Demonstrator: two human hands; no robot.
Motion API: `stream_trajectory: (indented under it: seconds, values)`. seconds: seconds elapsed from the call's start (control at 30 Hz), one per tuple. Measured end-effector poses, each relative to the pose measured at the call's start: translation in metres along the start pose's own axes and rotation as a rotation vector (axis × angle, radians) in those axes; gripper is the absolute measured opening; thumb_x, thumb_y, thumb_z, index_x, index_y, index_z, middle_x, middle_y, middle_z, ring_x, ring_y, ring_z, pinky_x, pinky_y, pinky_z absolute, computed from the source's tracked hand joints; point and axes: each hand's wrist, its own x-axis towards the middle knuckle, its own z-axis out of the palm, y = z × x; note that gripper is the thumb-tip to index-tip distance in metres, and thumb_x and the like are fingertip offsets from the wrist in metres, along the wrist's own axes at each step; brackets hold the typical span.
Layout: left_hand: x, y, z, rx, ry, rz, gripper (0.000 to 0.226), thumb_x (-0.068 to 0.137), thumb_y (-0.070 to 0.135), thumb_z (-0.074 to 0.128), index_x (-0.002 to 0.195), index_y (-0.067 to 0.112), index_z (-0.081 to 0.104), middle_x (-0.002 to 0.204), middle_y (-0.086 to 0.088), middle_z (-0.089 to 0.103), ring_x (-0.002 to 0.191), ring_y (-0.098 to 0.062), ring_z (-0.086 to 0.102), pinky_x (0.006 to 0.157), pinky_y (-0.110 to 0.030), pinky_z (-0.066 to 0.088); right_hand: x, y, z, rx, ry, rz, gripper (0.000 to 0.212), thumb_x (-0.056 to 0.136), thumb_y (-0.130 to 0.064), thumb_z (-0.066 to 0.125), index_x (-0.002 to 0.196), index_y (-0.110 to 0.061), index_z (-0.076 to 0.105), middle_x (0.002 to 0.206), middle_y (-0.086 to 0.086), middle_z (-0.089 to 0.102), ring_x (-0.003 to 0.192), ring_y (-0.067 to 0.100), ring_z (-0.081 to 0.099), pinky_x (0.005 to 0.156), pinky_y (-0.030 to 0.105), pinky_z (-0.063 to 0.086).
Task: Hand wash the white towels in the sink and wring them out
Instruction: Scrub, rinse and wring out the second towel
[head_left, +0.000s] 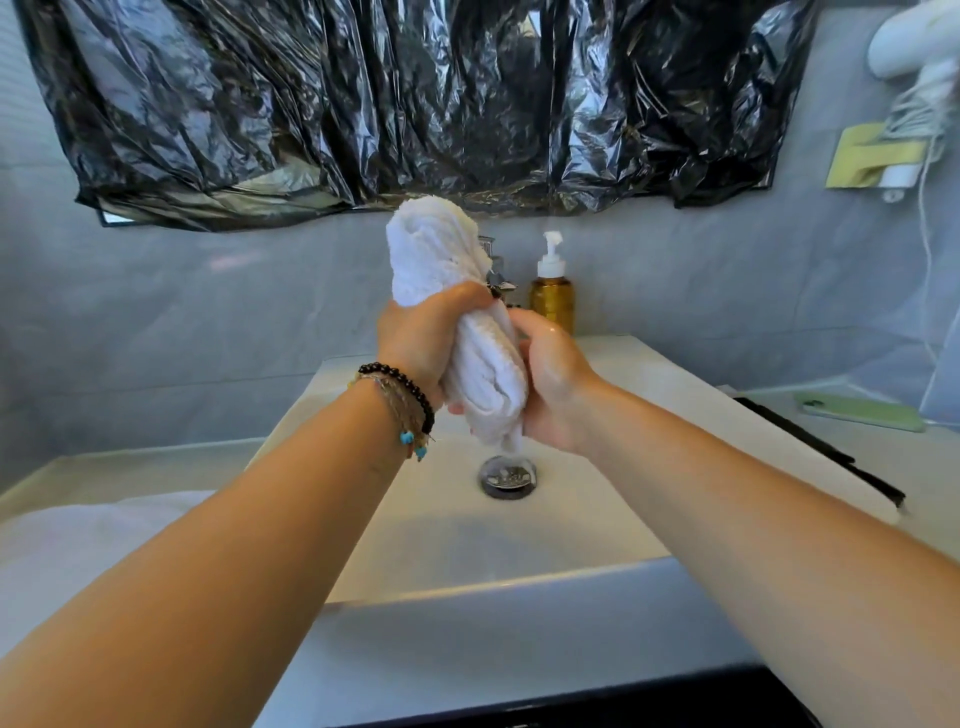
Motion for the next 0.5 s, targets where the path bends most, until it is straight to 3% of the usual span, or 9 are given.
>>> stream_trajectory:
  seconds: [0.1,0.17,0.23,0.3,0.33,0.4,0.47,0.5]
  values:
    - [0.002,-0.004,-0.003,0.005,0.088,0.065,0.034,0.066,0.016,0.084,0.095,0.02,0.066,0.091,-0.005,0.074,0.083,-0.024,0.074,0.073,-0.042,0.062,-0.01,0.005,0.002,-0.054,-0.059,-0.026,0.042,0.074,-0.03,0.047,0.104,-0.004,0.062,0.1,0.02,0.061,0.09,0.032,0.056,0.086,0.045,0.045]
    - [0.004,-0.007,-0.005,-0.001,0.153,0.101,0.038,0.061,0.018,0.085,0.094,0.022,0.066,0.093,-0.003,0.074,0.084,-0.021,0.073,0.074,-0.041,0.062,-0.012,0.006,-0.001,-0.233,-0.126,-0.099,0.049,0.067,-0.021,0.05,0.114,-0.009,0.055,0.107,0.016,0.06,0.096,0.032,0.058,0.086,0.041,0.047]
    - [0.006,-0.01,-0.006,-0.009,0.217,0.128,0.035,0.063,0.016,0.084,0.092,0.024,0.066,0.091,0.0,0.074,0.081,-0.017,0.073,0.074,-0.038,0.062,-0.013,0.011,0.003,-0.618,-0.132,-0.197,0.086,0.068,-0.015,0.062,0.146,-0.021,0.027,0.134,0.006,0.049,0.114,0.022,0.055,0.091,0.034,0.051]
    - [0.006,-0.011,-0.005,-0.001,0.236,0.114,0.033,0.064,0.015,0.082,0.092,0.022,0.066,0.089,0.001,0.073,0.08,-0.016,0.073,0.075,-0.038,0.062,-0.007,0.021,0.011,-1.003,-0.072,-0.277,0.124,0.053,-0.029,0.073,0.152,-0.034,-0.002,0.148,-0.005,0.028,0.126,0.019,0.044,0.096,0.036,0.05]
    - [0.005,-0.01,-0.003,-0.01,0.221,0.098,0.034,0.063,0.013,0.082,0.092,0.019,0.066,0.089,0.0,0.073,0.081,-0.018,0.073,0.076,-0.041,0.062,-0.001,0.026,0.011,-1.113,-0.024,-0.311,0.127,0.046,-0.036,0.074,0.151,-0.033,0.002,0.144,-0.003,0.032,0.123,0.02,0.046,0.094,0.038,0.051]
    - [0.001,-0.009,0.002,-0.009,0.184,0.088,0.036,0.059,0.012,0.079,0.091,0.018,0.065,0.091,-0.003,0.073,0.084,-0.022,0.074,0.078,-0.045,0.062,0.008,0.026,0.013,-1.206,0.177,-0.346,0.103,0.052,-0.042,0.077,0.141,-0.019,0.03,0.121,0.0,0.053,0.107,0.019,0.057,0.084,0.036,0.054]
    - [0.0,-0.006,0.006,0.093,0.164,0.17,0.03,0.063,0.008,0.077,0.084,0.022,0.061,0.09,-0.002,0.071,0.088,-0.023,0.072,0.08,-0.045,0.062,0.014,0.023,0.013,-1.308,0.303,-0.374,0.049,0.068,-0.036,0.07,0.112,-0.02,0.056,0.089,-0.007,0.061,0.086,0.014,0.061,0.069,0.026,0.052]
    - [-0.001,-0.003,0.008,0.138,0.14,0.225,0.028,0.067,0.005,0.075,0.081,0.023,0.058,0.088,-0.002,0.069,0.09,-0.026,0.072,0.08,-0.045,0.061,0.013,0.02,0.013,-1.311,0.289,-0.393,0.022,0.075,-0.03,0.065,0.093,-0.021,0.058,0.073,-0.009,0.058,0.073,0.012,0.059,0.06,0.021,0.048]
